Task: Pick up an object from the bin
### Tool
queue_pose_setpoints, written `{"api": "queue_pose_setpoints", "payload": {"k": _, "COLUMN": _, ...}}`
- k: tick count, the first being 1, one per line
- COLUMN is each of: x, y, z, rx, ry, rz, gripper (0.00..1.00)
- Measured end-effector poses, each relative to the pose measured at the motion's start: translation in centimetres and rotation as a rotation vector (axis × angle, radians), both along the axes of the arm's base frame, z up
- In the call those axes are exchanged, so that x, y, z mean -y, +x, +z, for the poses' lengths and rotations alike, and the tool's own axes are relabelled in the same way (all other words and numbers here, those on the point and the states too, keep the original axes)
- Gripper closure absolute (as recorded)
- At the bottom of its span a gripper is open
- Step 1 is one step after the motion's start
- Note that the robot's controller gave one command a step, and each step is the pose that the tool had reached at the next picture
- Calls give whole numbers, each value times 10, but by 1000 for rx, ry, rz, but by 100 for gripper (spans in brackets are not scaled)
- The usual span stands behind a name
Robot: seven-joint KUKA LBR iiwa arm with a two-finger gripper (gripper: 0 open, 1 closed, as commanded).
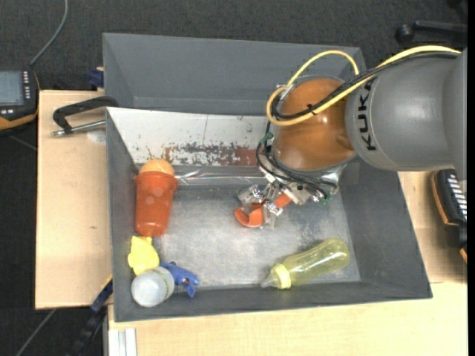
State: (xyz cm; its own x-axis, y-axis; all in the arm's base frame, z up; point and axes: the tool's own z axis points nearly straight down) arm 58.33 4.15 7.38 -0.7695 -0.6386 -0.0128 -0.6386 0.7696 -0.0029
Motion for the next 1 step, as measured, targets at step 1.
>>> {"api": "queue_pose_setpoints", "payload": {"k": 1, "x": 0, "y": 0, "z": 0, "rx": 0, "ry": 0, "rz": 0, "gripper": 100}}
